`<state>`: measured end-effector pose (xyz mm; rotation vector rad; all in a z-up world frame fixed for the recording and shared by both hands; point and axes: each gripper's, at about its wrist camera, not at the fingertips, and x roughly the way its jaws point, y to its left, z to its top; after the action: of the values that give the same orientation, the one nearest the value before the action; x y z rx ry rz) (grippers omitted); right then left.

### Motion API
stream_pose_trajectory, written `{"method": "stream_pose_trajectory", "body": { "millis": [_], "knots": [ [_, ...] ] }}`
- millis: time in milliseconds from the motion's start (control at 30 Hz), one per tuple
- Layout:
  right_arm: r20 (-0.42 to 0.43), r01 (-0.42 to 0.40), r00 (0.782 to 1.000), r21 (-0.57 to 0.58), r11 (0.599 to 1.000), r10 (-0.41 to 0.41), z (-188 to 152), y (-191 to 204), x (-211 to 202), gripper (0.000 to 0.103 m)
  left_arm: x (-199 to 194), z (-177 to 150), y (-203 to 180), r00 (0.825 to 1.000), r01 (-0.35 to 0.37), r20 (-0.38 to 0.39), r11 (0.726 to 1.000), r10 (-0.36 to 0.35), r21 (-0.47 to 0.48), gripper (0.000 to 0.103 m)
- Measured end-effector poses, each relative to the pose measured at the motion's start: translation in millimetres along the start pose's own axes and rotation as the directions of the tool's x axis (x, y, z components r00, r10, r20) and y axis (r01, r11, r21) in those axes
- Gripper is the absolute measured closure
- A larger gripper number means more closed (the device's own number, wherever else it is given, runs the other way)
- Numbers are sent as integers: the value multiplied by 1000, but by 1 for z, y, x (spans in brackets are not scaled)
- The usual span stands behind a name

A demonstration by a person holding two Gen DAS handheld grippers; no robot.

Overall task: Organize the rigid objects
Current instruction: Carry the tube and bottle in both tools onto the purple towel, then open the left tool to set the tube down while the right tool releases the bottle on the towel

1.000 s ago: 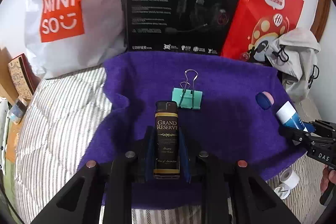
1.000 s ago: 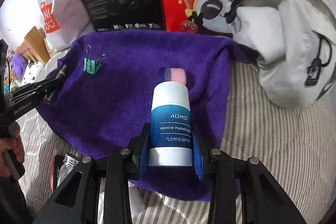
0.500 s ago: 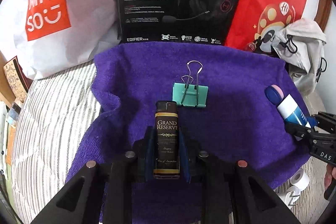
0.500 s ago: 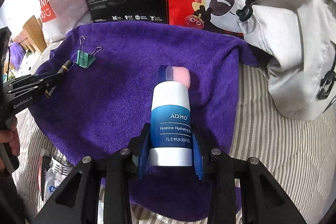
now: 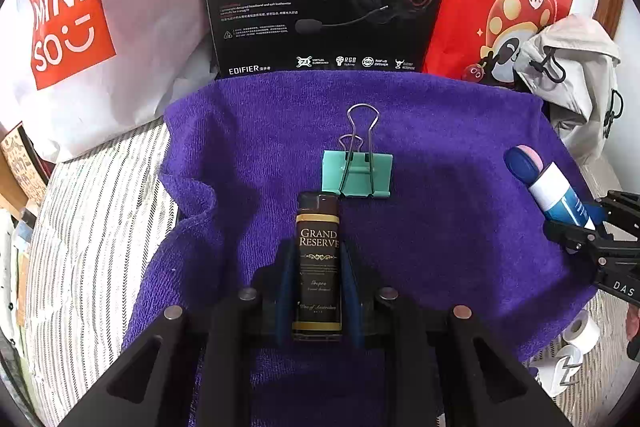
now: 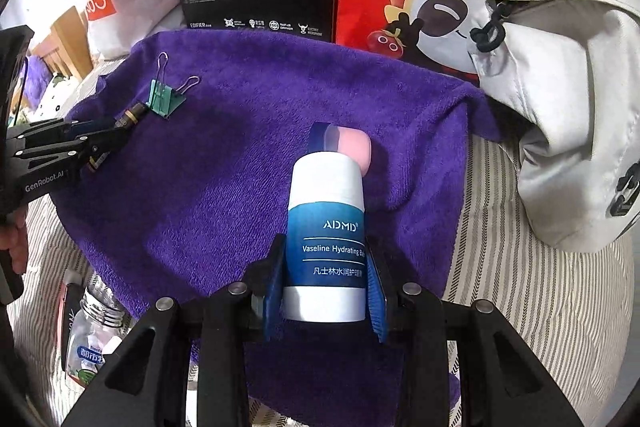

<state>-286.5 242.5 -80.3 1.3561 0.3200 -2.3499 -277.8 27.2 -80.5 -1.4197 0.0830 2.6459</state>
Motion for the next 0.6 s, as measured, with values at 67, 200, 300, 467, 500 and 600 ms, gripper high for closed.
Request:
{"method": "stream_pose_trajectory", "body": {
  "millis": [67,200,300,467,500,600],
  "knots": [
    [-1,2,1000,-16,1000,-2,0,1,0,67,-1,0,0,1000,3,-5,1000,-3,6,80],
    [-8,-8,1000,-35,999,8,1,-1,0,66,-1,1,0,1000,4,-21,1000,-4,23,80],
    [-13,-22,1000,-38,999,22,1,-3,0,66,-1,2,1,999,4,-35,1000,-3,26,78],
    [-10,-30,1000,-51,998,30,1,-3,-1,66,-2,1,-2,998,2,-58,998,1,55,38],
    [-12,-35,999,-50,998,35,1,-4,-1,66,-2,-1,-4,998,-9,-59,998,13,68,35],
    [-16,-66,998,-35,997,65,2,-6,-2,62,-5,-5,-3,999,-9,-47,998,12,66,35]
  ]
}}
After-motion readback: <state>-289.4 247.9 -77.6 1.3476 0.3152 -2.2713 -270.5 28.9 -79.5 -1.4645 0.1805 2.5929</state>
